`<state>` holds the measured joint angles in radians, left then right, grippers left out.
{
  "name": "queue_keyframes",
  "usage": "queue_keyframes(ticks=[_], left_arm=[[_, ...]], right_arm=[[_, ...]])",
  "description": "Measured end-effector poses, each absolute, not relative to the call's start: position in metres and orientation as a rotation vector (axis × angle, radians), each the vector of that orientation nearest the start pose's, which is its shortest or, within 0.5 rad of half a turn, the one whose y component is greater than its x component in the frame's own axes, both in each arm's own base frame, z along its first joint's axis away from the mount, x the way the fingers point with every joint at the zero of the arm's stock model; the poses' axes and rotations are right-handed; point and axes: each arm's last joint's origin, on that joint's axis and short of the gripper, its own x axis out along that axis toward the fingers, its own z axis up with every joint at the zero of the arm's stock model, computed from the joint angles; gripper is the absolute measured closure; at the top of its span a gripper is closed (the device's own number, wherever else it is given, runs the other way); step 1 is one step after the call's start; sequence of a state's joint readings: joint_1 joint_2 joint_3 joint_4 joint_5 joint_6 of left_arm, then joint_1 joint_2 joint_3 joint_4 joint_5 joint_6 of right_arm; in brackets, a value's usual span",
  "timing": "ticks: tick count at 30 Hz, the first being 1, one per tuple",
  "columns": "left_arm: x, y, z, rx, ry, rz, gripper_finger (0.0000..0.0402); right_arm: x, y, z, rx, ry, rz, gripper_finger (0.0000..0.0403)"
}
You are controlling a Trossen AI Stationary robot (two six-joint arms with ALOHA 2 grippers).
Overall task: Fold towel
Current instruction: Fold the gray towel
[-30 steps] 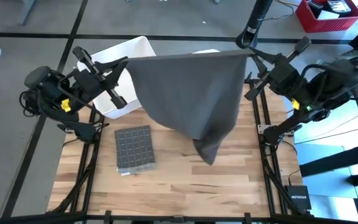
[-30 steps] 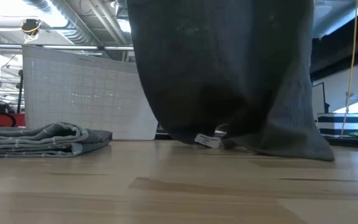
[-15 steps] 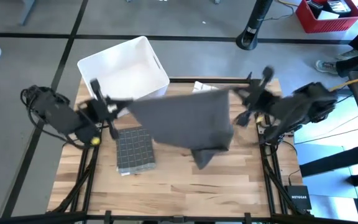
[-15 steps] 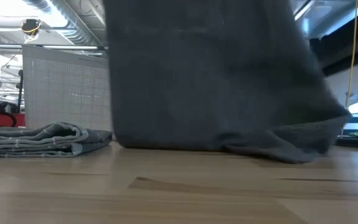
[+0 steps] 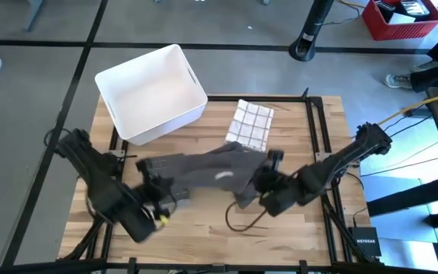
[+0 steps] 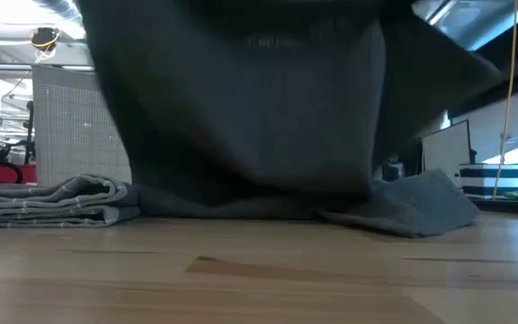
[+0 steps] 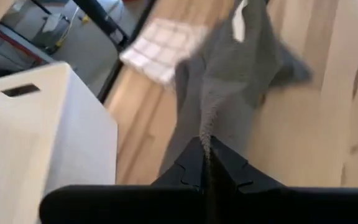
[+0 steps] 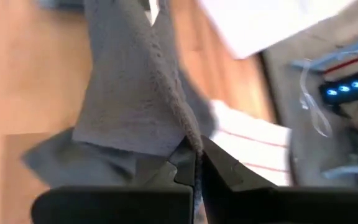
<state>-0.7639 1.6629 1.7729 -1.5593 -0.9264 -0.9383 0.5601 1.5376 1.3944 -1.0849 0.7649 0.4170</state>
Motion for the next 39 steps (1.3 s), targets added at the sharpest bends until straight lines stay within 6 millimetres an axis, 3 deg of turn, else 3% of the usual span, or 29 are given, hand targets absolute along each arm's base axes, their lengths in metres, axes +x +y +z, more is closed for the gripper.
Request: queue_keyframes(ticks=[7,12,17,23,27,31,35,39], left_arm=[[0.255,-0.229,0.301,0.278,0.899,0.575,0.0399],[0.270,-0.247,0.257,0.295,0.933,0.650,0.0400],[0.281,-0.259,0.208,0.389,1.082,0.662,0.0400],[0.289,-0.260,0.183,0.472,1.144,0.665,0.0396],[0.291,-0.258,0.182,0.467,1.144,0.672,0.0397],[0.290,-0.259,0.182,0.468,1.143,0.670,0.0399],[0.290,-0.259,0.182,0.466,1.143,0.671,0.0394],[0.290,-0.260,0.182,0.460,1.138,0.670,0.0394]], right_arm=[[0.249,0.164,0.228,-0.241,0.833,-0.226,0.0391],[0.243,0.172,0.192,-0.131,0.763,-0.095,0.0391],[0.238,0.174,0.166,-0.077,0.861,0.062,0.0391],[0.244,0.177,0.157,-0.007,0.871,0.063,0.0383],[0.245,0.177,0.166,-0.008,0.952,0.080,0.0325],[0.244,0.180,0.193,-0.010,1.106,0.123,0.0254],[0.232,0.188,0.205,-0.030,1.189,0.084,0.0209],[0.210,0.196,0.190,-0.169,1.161,0.040,0.0195]])
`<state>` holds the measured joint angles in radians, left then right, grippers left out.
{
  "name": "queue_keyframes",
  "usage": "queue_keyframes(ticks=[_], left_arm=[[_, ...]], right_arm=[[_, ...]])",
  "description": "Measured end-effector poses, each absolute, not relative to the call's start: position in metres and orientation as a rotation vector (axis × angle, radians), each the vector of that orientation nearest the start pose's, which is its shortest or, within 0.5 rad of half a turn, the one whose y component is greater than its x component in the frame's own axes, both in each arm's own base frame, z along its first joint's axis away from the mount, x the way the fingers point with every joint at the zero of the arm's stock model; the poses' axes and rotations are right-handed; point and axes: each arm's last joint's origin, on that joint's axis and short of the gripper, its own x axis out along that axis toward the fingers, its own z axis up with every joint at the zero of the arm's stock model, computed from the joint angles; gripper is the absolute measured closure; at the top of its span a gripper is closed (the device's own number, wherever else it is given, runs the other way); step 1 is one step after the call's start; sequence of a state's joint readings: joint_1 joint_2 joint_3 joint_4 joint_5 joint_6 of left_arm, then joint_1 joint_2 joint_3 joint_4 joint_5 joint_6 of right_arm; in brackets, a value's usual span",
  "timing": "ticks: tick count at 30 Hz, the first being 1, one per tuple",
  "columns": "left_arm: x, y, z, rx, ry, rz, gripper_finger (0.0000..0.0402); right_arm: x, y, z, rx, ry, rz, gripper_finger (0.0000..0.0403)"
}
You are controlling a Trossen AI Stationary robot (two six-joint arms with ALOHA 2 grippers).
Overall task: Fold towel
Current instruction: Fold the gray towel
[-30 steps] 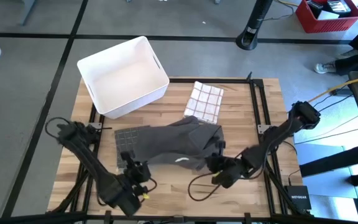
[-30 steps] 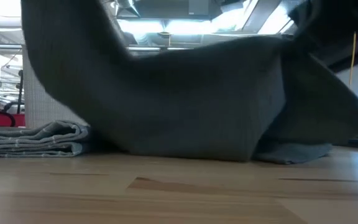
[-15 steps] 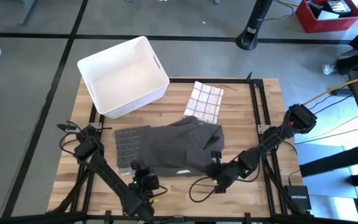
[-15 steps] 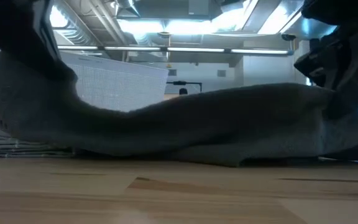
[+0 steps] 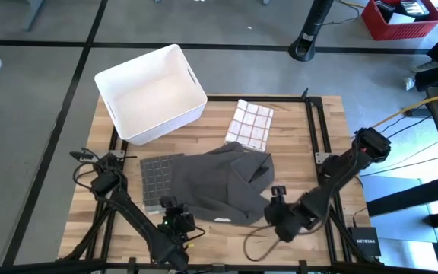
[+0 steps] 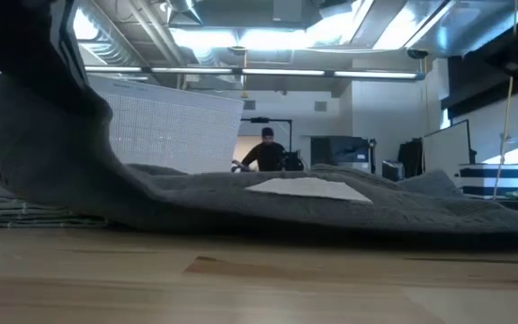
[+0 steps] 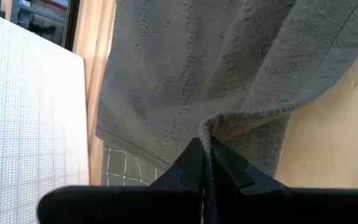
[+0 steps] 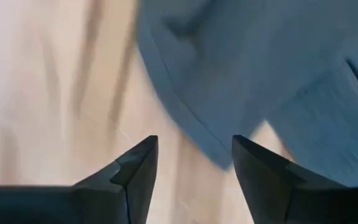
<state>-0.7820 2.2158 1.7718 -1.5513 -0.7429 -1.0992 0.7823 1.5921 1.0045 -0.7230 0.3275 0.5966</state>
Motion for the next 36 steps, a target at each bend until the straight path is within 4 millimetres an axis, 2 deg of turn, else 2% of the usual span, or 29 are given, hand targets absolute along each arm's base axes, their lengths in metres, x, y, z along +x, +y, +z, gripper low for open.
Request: queue_keyframes(ticks=[3,6,12,23,31,33,36], left_arm=[[0.289,-0.262,0.182,0.460,1.135,0.663,0.0398],[0.289,-0.262,0.182,0.461,1.135,0.662,0.0399],[0.290,-0.263,0.181,0.458,1.132,0.652,0.0391],[0.290,-0.263,0.181,0.454,1.129,0.649,0.0396],[0.290,-0.264,0.181,0.459,1.130,0.639,0.0396],[0.291,-0.265,0.180,0.455,1.126,0.627,0.0399],[0.292,-0.265,0.180,0.459,1.127,0.620,0.0398]], right_arm=[[0.191,0.196,0.170,-0.261,1.107,-0.043,0.0197],[0.178,0.194,0.151,-0.299,1.042,-0.055,0.0205],[0.167,0.182,0.121,-0.371,1.004,0.020,0.0222],[0.170,0.173,0.106,-0.573,0.917,0.070,0.0233],[0.179,0.169,0.093,-0.631,0.921,0.028,0.0237],[0.180,0.170,0.092,-0.642,0.915,0.035,0.0252],[0.180,0.170,0.091,-0.622,0.917,0.037,0.0302]])
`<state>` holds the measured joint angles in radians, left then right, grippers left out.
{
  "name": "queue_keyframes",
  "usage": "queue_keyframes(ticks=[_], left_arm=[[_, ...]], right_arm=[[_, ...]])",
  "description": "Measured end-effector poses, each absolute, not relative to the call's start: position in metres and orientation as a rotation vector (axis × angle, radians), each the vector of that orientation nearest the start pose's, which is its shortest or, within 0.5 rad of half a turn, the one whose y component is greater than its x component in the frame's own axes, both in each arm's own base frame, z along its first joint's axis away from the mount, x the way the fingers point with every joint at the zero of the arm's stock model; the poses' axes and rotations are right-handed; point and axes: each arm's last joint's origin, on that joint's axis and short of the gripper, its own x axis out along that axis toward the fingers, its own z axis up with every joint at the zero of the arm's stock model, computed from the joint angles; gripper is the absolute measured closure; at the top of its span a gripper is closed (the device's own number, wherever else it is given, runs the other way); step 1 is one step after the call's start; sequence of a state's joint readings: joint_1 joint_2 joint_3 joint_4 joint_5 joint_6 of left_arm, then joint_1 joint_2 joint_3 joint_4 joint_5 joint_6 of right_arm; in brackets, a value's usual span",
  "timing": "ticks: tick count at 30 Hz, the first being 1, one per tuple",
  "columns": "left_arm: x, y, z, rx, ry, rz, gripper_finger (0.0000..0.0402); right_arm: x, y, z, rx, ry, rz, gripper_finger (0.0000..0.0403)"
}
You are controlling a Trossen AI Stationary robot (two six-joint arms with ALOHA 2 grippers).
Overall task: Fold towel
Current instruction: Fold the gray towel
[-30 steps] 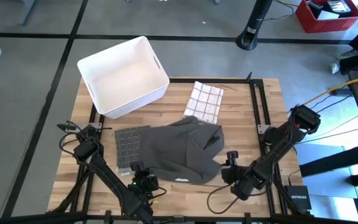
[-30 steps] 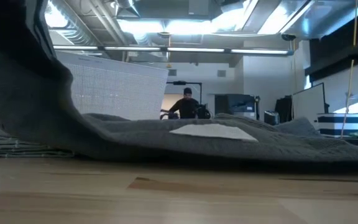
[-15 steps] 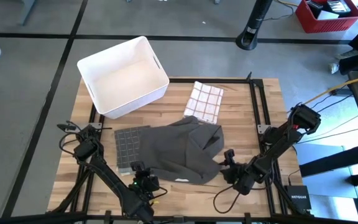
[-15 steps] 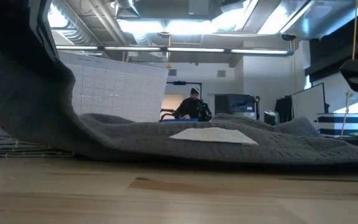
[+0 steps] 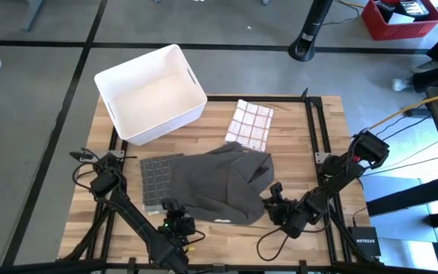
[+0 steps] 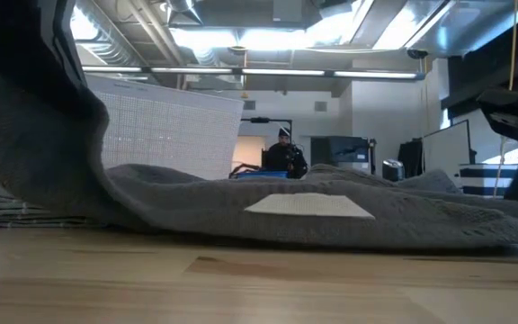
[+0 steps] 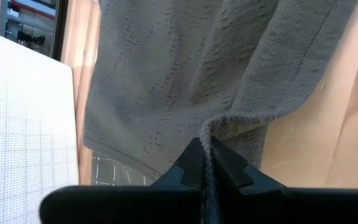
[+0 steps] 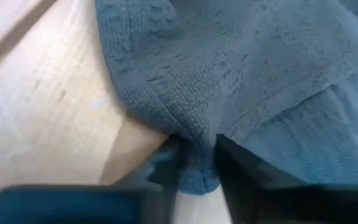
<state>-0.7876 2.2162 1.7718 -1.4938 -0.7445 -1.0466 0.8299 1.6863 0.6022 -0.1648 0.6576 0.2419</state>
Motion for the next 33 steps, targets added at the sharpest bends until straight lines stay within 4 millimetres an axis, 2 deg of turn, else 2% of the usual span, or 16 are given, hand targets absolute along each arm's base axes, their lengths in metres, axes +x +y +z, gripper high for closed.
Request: queue_keyframes(ticks=[3,4,7,10,12,15,19,23,27,33], left_arm=[[0.292,-0.266,0.180,0.457,1.126,0.618,0.0395],[0.292,-0.266,0.180,0.457,1.126,0.618,0.0396],[0.292,-0.265,0.180,0.456,1.126,0.619,0.0399],[0.291,-0.265,0.181,0.462,1.129,0.623,0.0398],[0.289,-0.265,0.184,0.472,1.136,0.634,0.0397],[0.287,-0.266,0.201,0.448,1.105,0.640,0.0399],[0.283,-0.268,0.236,0.423,0.976,0.598,0.0399],[0.275,-0.266,0.284,0.414,0.830,0.544,0.0399],[0.264,-0.253,0.336,0.411,0.698,0.510,0.0400],[0.239,-0.221,0.412,0.413,0.457,0.533,0.0400]], right_arm=[[0.179,0.171,0.091,-0.559,0.928,0.028,0.0373],[0.179,0.171,0.091,-0.540,0.928,0.018,0.0385],[0.181,0.175,0.095,-0.481,0.918,-0.015,0.0382],[0.181,0.187,0.107,-0.497,0.929,-0.033,0.0387],[0.181,0.195,0.123,-0.532,0.942,-0.051,0.0394],[0.180,0.208,0.158,-0.532,0.928,-0.118,0.0389],[0.175,0.220,0.209,-0.541,0.884,-0.199,0.0394],[0.169,0.225,0.265,-0.522,0.778,-0.274,0.0394],[0.168,0.223,0.319,-0.514,0.663,-0.317,0.0390],[0.167,0.213,0.389,-0.505,0.508,-0.359,0.0397]])
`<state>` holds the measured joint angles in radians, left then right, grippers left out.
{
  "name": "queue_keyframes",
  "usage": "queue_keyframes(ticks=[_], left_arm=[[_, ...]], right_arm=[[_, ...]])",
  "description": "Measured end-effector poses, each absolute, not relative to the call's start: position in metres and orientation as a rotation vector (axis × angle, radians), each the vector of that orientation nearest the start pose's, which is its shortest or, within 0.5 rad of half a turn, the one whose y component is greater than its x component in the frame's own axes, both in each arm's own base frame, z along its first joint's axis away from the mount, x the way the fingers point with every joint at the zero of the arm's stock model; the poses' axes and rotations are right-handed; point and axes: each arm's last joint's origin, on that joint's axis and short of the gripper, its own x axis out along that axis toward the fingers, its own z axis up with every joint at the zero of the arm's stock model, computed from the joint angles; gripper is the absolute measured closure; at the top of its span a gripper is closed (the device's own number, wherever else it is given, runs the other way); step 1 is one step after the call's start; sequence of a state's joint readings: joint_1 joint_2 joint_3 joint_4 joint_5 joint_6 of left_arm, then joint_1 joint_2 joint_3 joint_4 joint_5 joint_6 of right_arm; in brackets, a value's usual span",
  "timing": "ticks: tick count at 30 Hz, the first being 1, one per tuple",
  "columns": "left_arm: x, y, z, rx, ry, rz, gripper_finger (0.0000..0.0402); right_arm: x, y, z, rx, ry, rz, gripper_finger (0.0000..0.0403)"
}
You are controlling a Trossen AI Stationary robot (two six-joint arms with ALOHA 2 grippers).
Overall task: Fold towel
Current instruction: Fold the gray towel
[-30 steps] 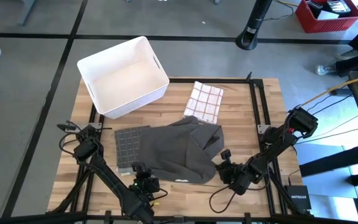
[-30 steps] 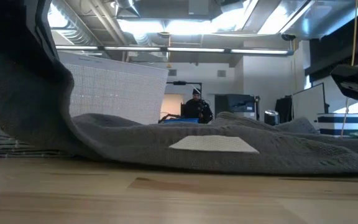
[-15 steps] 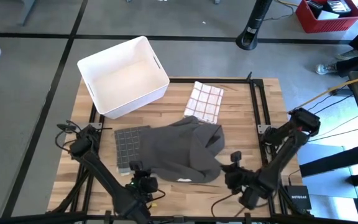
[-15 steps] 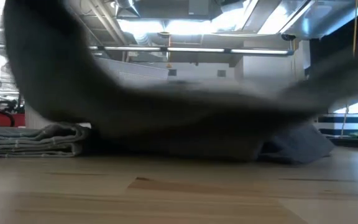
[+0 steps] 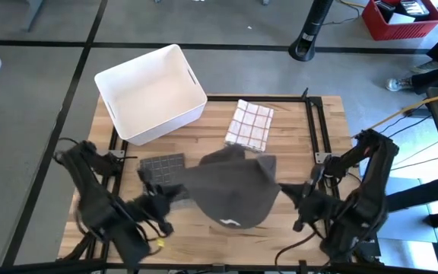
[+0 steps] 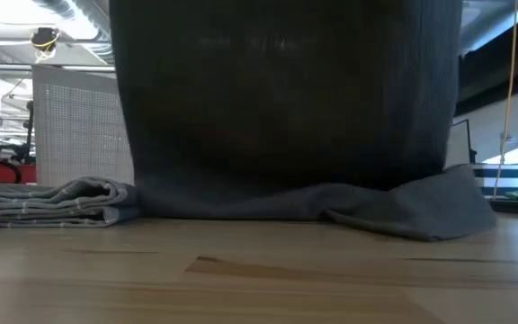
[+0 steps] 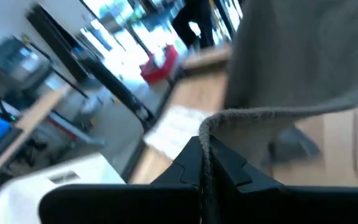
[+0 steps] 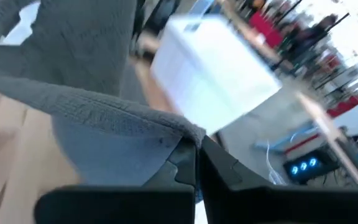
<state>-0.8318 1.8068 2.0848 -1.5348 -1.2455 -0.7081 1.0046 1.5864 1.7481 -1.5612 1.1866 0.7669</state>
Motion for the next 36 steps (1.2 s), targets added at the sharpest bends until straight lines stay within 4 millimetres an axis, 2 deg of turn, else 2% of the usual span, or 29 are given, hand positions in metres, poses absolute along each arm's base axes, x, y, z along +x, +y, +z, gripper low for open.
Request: queue_keyframes(ticks=[6,11,15,21,25,32,36], left_arm=[[0.217,-0.198,0.469,0.408,0.271,0.569,0.0398],[0.210,-0.188,0.504,0.410,0.208,0.559,0.0399],[0.207,-0.184,0.526,0.412,0.163,0.551,0.0398],[0.201,-0.178,0.555,0.341,0.056,0.465,0.0399],[0.196,-0.174,0.574,0.313,-0.038,0.436,0.0400],[0.182,-0.159,0.606,0.309,-0.188,0.505,0.0397],[0.173,-0.148,0.615,0.320,-0.218,0.547,0.0397]], right_arm=[[0.159,0.199,0.455,-0.502,0.319,-0.404,0.0394],[0.148,0.180,0.499,-0.534,0.221,-0.469,0.0395],[0.141,0.165,0.526,-0.503,0.180,-0.506,0.0392],[0.136,0.153,0.548,-0.423,0.158,-0.484,0.0395],[0.137,0.152,0.559,-0.422,0.145,-0.479,0.0393],[0.138,0.154,0.588,-0.497,0.146,-0.562,0.0392],[0.135,0.149,0.605,-0.500,0.153,-0.578,0.0391]])
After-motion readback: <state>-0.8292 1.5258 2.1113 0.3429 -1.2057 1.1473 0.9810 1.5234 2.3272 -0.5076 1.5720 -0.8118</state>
